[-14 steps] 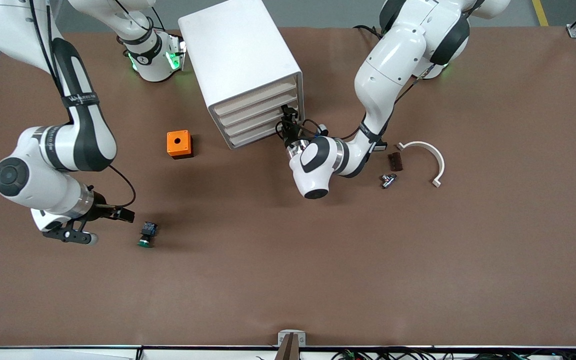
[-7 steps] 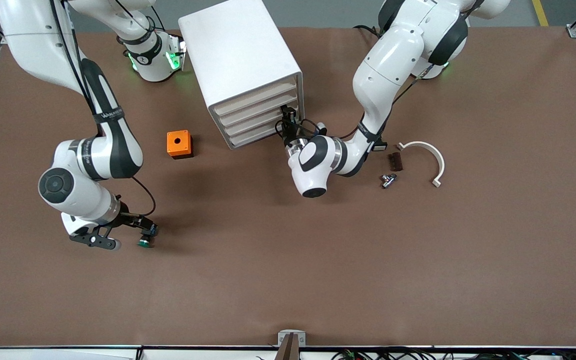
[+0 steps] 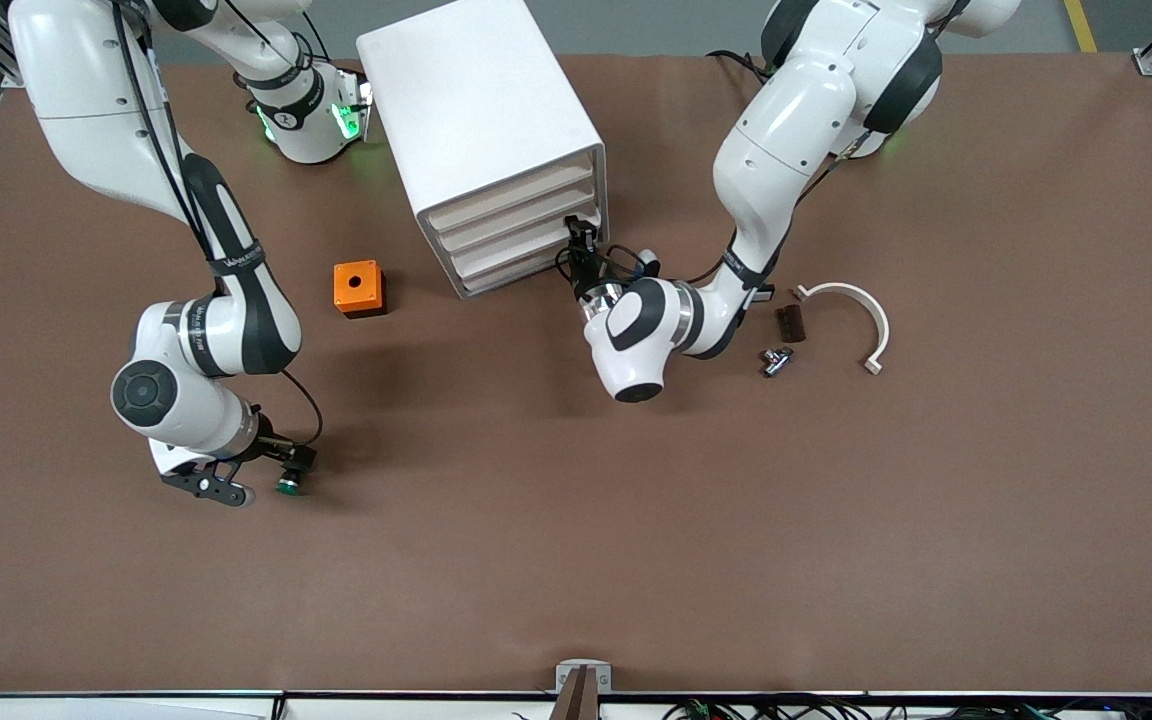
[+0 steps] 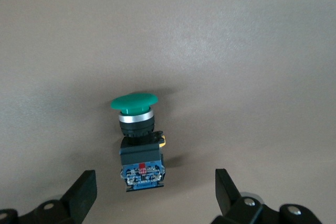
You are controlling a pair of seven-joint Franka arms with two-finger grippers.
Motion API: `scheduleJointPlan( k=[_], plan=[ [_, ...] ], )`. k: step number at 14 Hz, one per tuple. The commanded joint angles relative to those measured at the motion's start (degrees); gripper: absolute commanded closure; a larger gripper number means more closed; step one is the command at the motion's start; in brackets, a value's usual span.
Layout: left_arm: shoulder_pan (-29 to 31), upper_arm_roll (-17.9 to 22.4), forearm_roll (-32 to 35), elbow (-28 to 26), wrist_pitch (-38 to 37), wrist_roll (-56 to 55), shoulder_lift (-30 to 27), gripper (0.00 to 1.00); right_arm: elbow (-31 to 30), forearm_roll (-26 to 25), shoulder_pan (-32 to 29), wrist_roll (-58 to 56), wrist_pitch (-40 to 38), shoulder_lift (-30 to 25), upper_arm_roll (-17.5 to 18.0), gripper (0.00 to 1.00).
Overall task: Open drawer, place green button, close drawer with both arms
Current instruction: 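Pull the drawer open with the left gripper while the right gripper grasps the button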
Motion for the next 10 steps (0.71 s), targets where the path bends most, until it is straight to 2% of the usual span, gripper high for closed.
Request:
scheduleJointPlan(
  k=[1,5,10],
  plan=[
    [2.27,0.43,-1.94,1.33,0.21,0.03,0.78,0.86,1.26,-0.86,-0.26,1.82,-0.16,1.23,0.22,0.0],
    [5.69,0.61,-2.55,1.42,3.01,0.02,0.78,0.84,1.52,-0.07,-0.53,3.39,-0.16,2.46,0.31,0.0],
    [10.0,0.61,-7.29,1.41,3.46,0.03,0.87,0.81,2.4,0.02,-0.35,4.63,-0.07,3.95,0.39,0.0]
  ],
)
